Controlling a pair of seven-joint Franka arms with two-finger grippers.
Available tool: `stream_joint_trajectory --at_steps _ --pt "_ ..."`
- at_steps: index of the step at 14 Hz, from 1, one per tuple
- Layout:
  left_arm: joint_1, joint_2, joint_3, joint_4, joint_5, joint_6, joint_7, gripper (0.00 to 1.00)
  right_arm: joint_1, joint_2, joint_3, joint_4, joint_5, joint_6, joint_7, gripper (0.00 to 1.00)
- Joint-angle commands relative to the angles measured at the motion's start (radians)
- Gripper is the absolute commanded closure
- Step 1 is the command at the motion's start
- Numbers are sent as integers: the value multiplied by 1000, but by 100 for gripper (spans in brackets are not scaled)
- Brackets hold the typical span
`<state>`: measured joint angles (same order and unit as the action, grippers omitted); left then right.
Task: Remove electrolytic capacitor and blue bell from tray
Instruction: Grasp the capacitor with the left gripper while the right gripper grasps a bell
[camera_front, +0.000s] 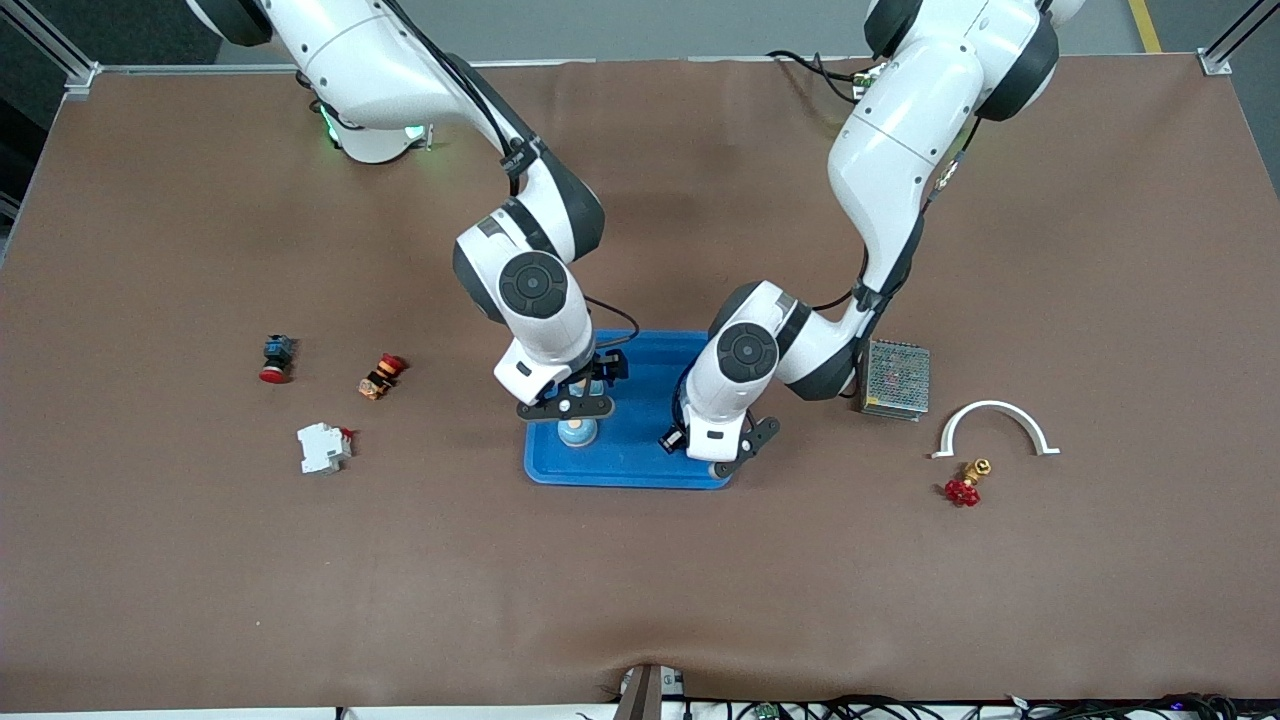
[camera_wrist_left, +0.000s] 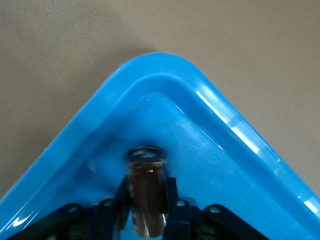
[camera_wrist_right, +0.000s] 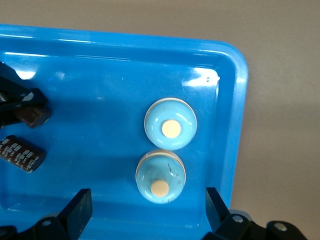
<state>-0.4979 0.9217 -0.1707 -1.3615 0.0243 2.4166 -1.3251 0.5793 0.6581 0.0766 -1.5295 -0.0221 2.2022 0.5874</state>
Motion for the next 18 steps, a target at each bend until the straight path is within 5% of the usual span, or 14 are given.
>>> stream_joint_trajectory --at_steps 1,12,18 --pt "-8 -4 7 21 -9 -2 -6 100 -10 -2 8 -70 -13 97 -40 0" --pt "67 -248 10 5 3 -287 20 100 4 31 8 -133 -56 198 -40 0" --pt "156 -283 10 1 3 -352 114 100 14 54 8 -138 -56 212 -40 0"
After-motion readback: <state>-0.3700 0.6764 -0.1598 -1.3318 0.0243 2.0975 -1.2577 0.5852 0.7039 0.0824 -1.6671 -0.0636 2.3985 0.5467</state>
